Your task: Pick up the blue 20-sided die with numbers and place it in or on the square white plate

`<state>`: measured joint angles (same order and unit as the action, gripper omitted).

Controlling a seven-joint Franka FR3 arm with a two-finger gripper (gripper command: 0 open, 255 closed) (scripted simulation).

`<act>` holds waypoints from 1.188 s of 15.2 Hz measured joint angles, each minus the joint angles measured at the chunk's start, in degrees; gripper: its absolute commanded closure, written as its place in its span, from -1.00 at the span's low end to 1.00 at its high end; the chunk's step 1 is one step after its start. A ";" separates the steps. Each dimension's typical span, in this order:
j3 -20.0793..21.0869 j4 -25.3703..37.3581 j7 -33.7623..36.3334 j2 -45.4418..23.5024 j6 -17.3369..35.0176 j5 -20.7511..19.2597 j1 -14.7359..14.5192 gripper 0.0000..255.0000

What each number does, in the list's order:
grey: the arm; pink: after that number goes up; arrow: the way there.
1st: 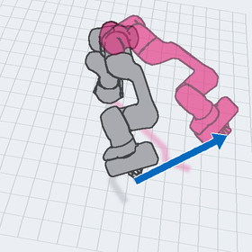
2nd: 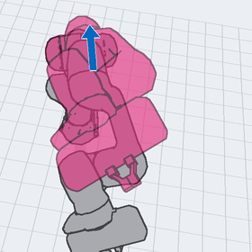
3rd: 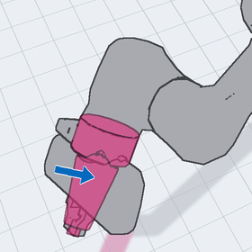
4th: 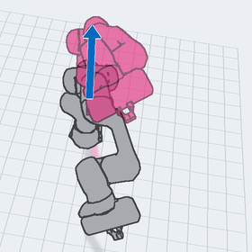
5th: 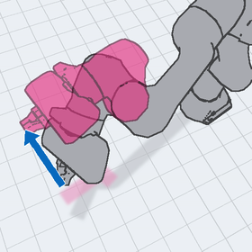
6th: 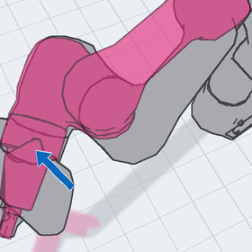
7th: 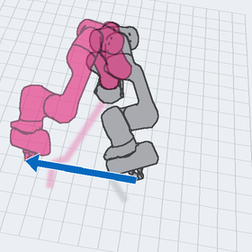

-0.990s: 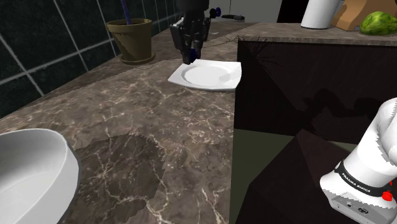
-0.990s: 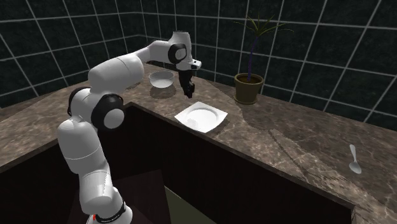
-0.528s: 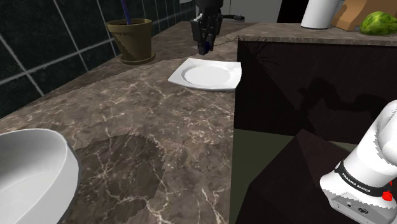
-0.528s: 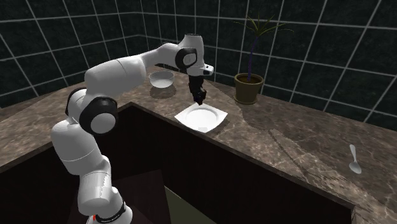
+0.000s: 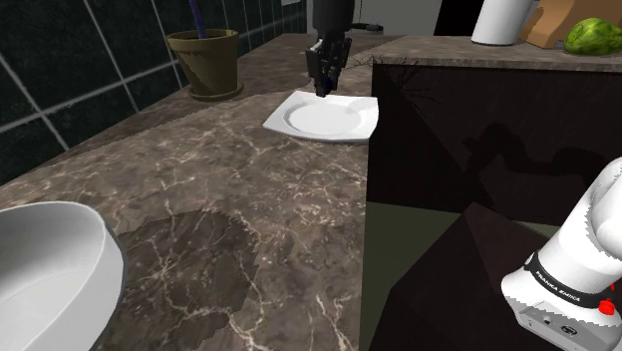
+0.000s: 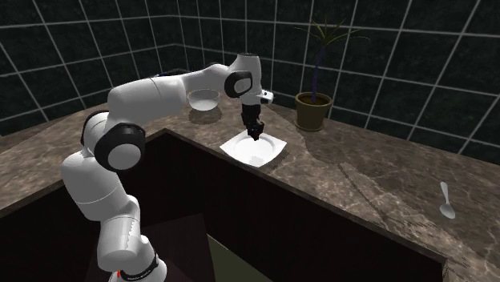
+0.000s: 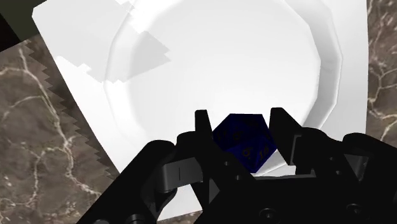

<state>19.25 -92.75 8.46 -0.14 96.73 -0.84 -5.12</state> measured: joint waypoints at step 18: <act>-0.11 -6.48 -0.18 0.83 5.71 0.28 0.11 -1.00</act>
<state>19.14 -99.23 8.28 0.69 102.45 -0.56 -5.01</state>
